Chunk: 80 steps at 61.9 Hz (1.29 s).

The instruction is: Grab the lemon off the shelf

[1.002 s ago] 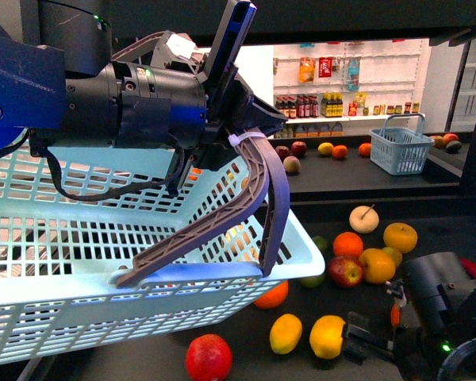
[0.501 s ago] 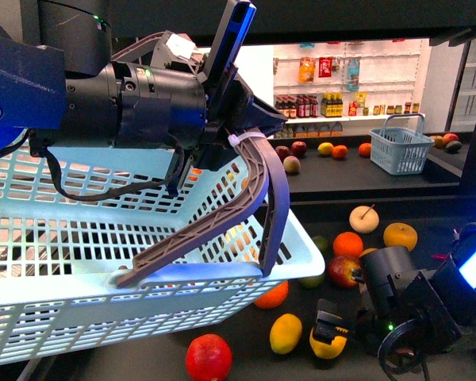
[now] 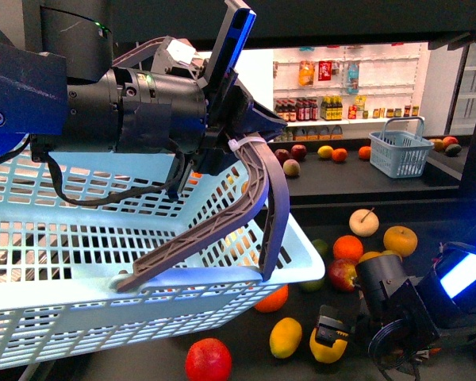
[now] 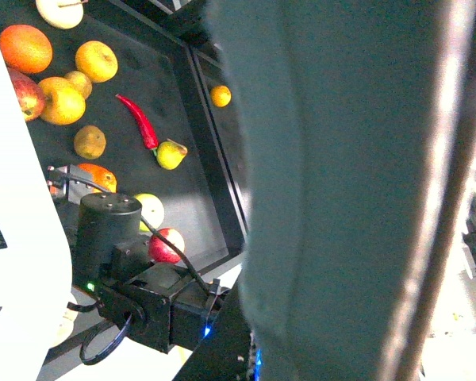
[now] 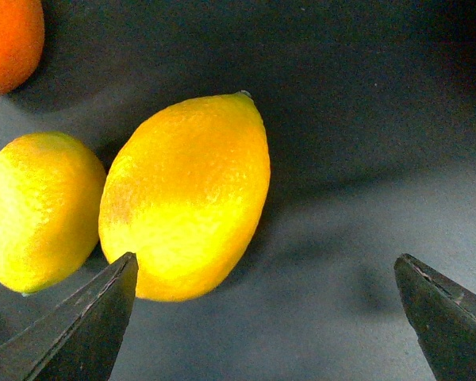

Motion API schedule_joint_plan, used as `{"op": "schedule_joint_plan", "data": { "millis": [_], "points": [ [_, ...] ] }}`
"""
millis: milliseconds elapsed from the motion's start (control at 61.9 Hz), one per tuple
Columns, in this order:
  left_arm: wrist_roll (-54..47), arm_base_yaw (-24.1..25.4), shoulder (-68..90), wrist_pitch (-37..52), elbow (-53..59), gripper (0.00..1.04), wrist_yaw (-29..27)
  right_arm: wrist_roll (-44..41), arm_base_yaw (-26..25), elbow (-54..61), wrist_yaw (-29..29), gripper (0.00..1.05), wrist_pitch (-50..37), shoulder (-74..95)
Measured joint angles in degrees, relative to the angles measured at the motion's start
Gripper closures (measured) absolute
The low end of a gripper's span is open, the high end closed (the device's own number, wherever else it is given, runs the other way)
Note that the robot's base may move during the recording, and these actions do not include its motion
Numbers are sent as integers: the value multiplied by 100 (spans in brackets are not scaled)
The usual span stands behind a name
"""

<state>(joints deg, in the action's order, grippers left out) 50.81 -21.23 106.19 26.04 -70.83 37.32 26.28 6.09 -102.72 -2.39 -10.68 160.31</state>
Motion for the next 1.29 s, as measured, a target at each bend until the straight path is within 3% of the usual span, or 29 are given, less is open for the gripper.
{"op": "schedule_joint_plan", "data": {
  "millis": [1018, 1212, 1293],
  "points": [
    [0, 0, 0, 0, 0, 98, -2, 129, 267, -1899, -42, 7, 804, 1165],
    [0, 0, 0, 0, 0, 98, -2, 105, 264, -2013, -52, 31, 887, 1244],
    [2, 0, 0, 0, 0, 98, -2, 90, 264, -2013, -59, 34, 887, 1244]
  ]
}}
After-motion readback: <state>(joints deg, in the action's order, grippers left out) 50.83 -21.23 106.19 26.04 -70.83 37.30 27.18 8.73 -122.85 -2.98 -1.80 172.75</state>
